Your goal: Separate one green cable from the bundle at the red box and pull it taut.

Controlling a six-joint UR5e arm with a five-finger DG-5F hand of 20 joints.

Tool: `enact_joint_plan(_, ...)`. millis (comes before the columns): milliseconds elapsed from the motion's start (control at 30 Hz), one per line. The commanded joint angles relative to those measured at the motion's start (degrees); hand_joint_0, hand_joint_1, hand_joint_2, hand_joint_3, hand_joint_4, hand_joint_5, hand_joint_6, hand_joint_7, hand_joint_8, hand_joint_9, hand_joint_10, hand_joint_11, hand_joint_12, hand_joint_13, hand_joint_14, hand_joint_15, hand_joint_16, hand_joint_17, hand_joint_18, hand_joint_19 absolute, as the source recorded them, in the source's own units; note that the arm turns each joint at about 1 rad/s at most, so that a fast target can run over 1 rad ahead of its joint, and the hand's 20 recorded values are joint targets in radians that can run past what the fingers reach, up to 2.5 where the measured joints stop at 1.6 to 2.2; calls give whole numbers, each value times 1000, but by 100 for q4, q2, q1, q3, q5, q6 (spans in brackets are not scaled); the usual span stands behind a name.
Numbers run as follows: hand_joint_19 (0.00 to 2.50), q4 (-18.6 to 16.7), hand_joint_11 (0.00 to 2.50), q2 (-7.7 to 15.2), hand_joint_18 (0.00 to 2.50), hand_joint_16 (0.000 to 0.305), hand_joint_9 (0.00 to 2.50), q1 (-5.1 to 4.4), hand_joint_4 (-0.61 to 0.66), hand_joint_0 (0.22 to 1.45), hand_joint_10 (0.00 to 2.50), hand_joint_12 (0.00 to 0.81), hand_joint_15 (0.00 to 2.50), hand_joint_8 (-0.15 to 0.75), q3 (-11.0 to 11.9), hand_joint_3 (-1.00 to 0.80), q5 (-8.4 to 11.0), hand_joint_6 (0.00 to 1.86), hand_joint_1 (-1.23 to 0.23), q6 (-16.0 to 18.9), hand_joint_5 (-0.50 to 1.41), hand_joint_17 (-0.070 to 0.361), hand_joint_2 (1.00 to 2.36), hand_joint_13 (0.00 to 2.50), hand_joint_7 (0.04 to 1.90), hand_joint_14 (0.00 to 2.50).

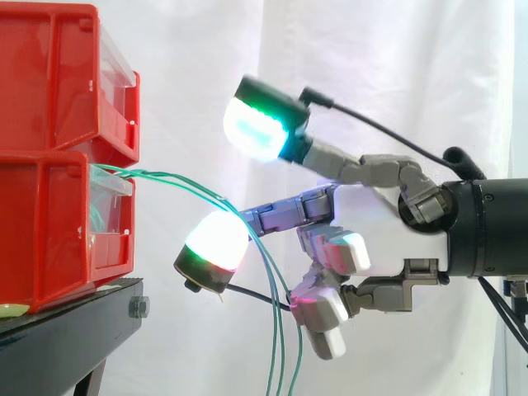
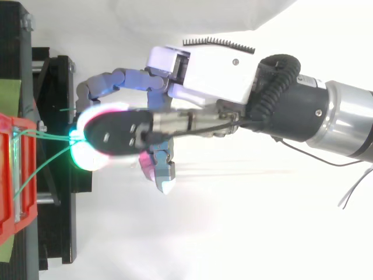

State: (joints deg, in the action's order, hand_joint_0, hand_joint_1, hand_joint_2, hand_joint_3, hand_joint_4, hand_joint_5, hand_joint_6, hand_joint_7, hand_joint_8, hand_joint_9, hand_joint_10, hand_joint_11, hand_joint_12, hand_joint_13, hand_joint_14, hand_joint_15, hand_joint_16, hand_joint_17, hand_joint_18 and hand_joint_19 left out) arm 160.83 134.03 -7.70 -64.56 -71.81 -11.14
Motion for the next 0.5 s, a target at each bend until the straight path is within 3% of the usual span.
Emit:
enact_joint_plan(0, 420, 19, 0, 0, 1360, 91, 1845, -3, 112, 393, 0, 507, 512, 230, 5, -500, 53, 504, 2, -11, 146, 205, 1000, 1393, 1278, 12)
enact_joint_plan(67, 467, 19, 0, 0, 1202, 76, 1873, -12, 87, 482, 0, 473, 478, 173, 5, -500, 88, 503, -92, -2, 147, 171, 1000, 1343, 1290, 12)
enact_joint_plan(200, 534, 19, 21, 0, 1093, 54, 1924, -12, 58, 707, 0, 437, 457, 91, 5, -500, 114, 504, -509, -11, 148, 120, 1000, 1276, 1265, 13)
enact_joint_plan(467, 625, 28, 63, 0, 1028, 50, 1908, -21, 58, 800, 0, 439, 520, 120, 5, -402, 193, 505, -667, 6, 150, 113, 1009, 1244, 1267, 16)
